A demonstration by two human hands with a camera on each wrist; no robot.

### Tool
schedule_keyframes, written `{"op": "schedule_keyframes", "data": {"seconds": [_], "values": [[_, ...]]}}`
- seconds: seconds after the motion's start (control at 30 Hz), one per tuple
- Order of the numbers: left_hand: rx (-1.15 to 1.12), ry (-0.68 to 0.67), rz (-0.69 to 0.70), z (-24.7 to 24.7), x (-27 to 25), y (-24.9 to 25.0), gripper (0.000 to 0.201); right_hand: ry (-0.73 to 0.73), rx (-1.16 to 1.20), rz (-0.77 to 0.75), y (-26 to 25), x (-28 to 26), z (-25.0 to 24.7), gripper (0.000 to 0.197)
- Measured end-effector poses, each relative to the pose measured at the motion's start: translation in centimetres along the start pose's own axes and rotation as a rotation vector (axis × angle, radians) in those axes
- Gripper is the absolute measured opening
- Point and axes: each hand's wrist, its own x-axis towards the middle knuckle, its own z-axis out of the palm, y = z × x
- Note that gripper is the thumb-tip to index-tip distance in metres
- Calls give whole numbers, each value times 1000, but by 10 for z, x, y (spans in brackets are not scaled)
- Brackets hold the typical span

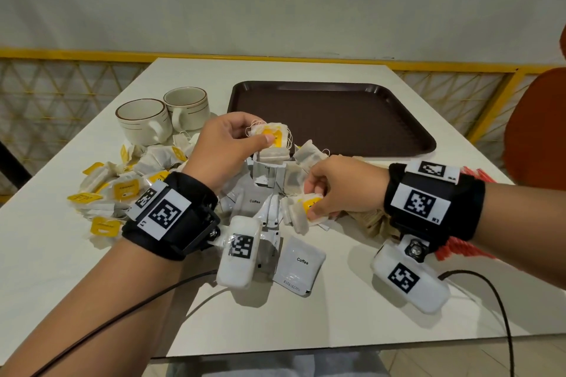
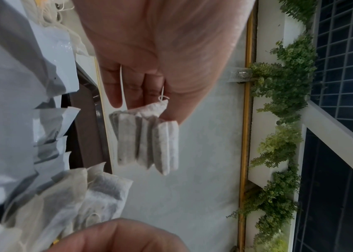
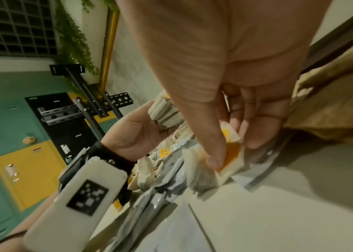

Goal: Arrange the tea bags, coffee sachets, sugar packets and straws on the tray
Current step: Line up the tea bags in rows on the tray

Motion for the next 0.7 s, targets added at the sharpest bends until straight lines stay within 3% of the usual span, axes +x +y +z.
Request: {"op": "schedule_keyframes", "data": {"seconds": [0.1, 0.2, 0.53, 0.7], "values": [[-7, -2, 1, 0, -1, 0, 13, 28, -196, -46, -3, 3, 1, 29], [-14, 0, 4, 0, -1, 0, 14, 21, -211, -96, -5, 3, 2, 24], [-53, 26, 0, -7, 7, 2, 13, 87, 179, -218, -14, -5, -46, 14], [161, 17, 2, -34, 48, 27, 12, 103, 267, -224, -19, 30, -101, 16]]}}
